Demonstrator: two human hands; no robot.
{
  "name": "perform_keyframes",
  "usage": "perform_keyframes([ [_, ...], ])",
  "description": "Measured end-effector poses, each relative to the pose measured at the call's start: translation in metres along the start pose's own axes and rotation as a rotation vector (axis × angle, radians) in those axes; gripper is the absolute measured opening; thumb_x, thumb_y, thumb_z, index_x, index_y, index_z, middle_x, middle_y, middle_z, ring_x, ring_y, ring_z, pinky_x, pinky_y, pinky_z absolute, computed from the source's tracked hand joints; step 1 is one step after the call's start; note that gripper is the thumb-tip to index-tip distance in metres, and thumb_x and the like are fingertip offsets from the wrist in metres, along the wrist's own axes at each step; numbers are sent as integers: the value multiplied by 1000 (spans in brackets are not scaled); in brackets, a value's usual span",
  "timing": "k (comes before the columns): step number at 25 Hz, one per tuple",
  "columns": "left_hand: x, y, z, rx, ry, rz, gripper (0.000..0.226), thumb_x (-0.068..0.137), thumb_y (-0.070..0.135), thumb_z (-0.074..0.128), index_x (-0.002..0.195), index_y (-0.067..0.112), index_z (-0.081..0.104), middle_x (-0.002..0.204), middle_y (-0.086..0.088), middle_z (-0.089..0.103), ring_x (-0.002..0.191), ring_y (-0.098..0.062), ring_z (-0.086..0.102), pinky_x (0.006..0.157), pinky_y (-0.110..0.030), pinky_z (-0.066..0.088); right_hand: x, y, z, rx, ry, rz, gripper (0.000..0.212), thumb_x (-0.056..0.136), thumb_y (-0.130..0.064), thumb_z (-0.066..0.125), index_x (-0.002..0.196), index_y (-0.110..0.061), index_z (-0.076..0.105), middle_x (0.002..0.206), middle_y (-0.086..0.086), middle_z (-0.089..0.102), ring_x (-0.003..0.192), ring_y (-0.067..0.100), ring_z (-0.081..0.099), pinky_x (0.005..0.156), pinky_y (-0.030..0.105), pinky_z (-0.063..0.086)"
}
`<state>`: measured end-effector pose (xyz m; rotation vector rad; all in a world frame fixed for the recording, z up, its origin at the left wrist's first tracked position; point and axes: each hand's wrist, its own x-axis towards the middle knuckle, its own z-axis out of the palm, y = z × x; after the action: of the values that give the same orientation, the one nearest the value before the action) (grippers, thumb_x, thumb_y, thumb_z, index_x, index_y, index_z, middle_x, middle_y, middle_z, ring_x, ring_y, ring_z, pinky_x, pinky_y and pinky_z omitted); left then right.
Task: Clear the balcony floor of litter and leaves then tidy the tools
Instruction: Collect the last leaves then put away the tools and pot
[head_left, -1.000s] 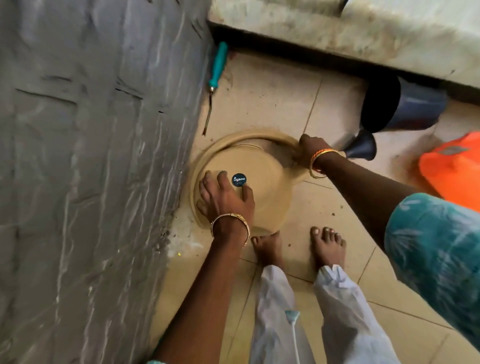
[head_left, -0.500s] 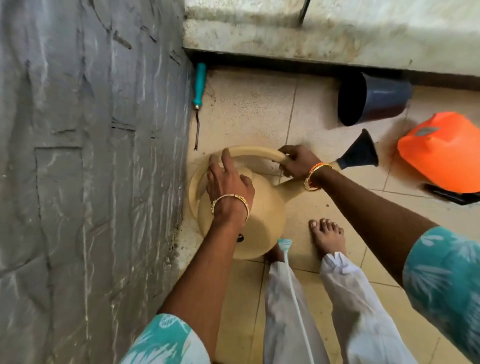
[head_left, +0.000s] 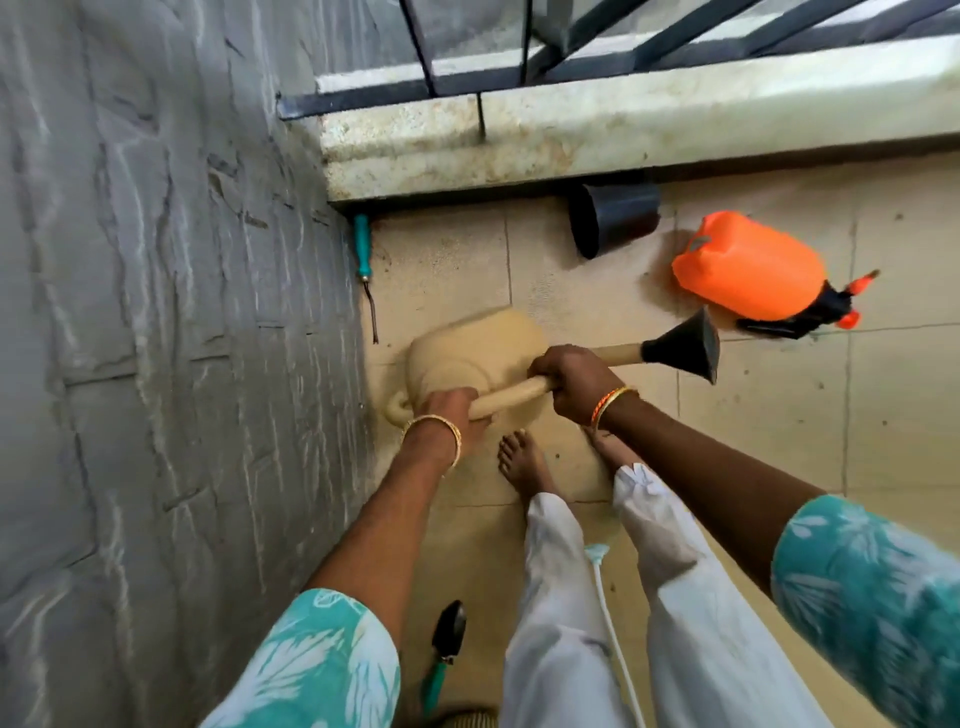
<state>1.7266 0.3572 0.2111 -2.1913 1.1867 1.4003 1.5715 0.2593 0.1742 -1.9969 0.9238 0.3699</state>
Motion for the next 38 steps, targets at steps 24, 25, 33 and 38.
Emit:
perform_keyframes([
  [24, -338, 306, 88, -401, 369, -54, 47, 76, 28, 67, 119, 17, 52, 142, -7, 27, 124, -29, 40, 101, -38, 37, -504, 30, -71, 415, 741, 576, 33, 83, 3, 57, 115, -1, 61, 115, 25, 58, 117, 40, 47, 95, 38, 34],
  [25, -345, 327, 96, -671, 268, -146, 45, 76, 28, 64, 116, 12, 51, 130, -7, 41, 112, -30, 50, 88, -36, 44, -529, 43, -71, 431, 767, 584, 32, 83, 2, 57, 114, -1, 62, 114, 24, 59, 118, 40, 47, 95, 37, 33],
  [33, -401, 497, 191, -1290, -396, -250, 27, 99, 18, 36, 79, 4, 49, 84, -13, 51, 75, -26, 49, 71, -39, 42, -692, 143, -88, 543, 948, 717, 33, 78, 7, 57, 109, -1, 65, 114, 21, 63, 120, 37, 49, 104, 35, 30],
  [38, -402, 621, 229, -1221, -372, -233, 26, 102, 8, 32, 82, -1, 46, 95, -18, 53, 108, -30, 50, 103, -47, 35, -741, 227, -127, 556, 1056, 861, 34, 76, 3, 57, 107, -7, 64, 106, 16, 61, 104, 35, 54, 94, 37, 38],
])
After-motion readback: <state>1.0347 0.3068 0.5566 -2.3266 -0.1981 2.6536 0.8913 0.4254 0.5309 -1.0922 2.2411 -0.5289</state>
